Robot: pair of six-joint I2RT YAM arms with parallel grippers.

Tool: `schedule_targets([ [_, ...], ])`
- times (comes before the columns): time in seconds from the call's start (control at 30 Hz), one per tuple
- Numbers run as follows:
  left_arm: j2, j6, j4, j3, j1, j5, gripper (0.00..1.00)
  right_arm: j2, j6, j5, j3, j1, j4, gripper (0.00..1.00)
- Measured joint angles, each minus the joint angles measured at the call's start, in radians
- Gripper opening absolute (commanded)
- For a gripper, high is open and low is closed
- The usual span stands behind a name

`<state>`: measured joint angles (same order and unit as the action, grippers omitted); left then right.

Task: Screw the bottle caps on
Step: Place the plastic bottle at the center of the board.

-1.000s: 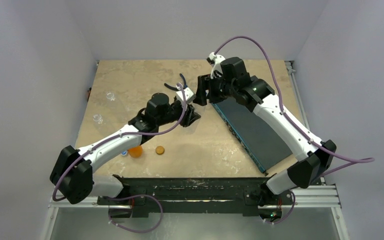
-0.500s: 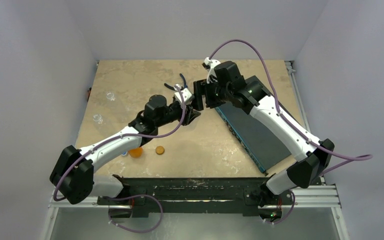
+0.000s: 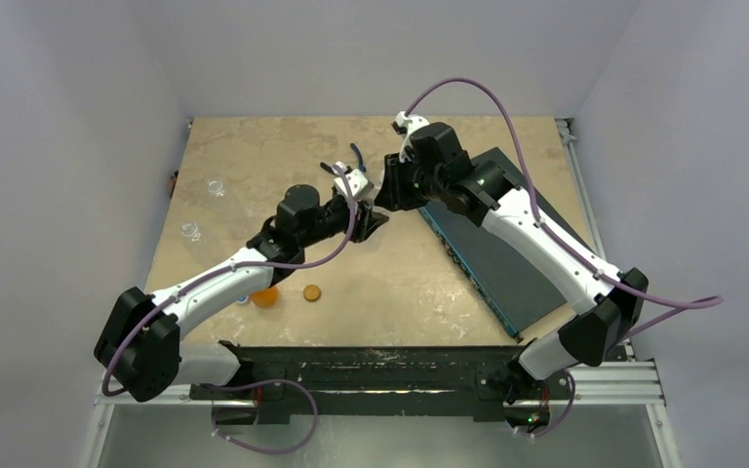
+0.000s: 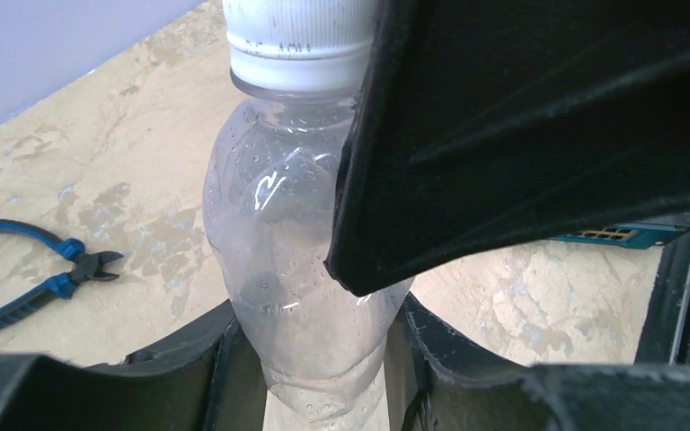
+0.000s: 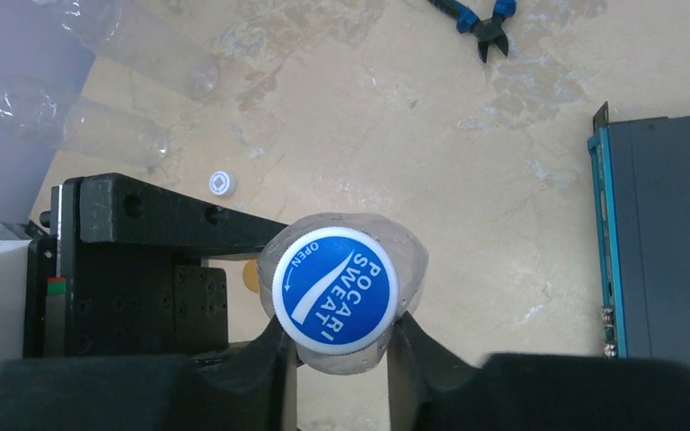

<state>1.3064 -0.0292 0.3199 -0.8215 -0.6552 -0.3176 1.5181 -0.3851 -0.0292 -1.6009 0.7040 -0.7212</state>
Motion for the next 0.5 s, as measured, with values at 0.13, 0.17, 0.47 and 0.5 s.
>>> schedule_targets([
  [0.13,-0.013,-0.014,-0.005,0.0,0.001,0.034,0.77,-0.001,0.001,0.012,0.001,0.004,0.027,0.07],
  [0.17,-0.017,-0.016,-0.007,-0.002,0.001,0.039,0.83,-0.001,0.001,0.017,0.001,0.004,0.039,0.06],
  [0.47,-0.063,-0.031,-0.083,-0.056,0.014,0.136,0.87,0.015,0.032,0.113,-0.019,0.002,0.128,0.05],
  [0.5,-0.07,-0.031,-0.098,-0.063,0.018,0.16,0.89,0.023,0.037,0.125,-0.025,0.001,0.139,0.05],
])
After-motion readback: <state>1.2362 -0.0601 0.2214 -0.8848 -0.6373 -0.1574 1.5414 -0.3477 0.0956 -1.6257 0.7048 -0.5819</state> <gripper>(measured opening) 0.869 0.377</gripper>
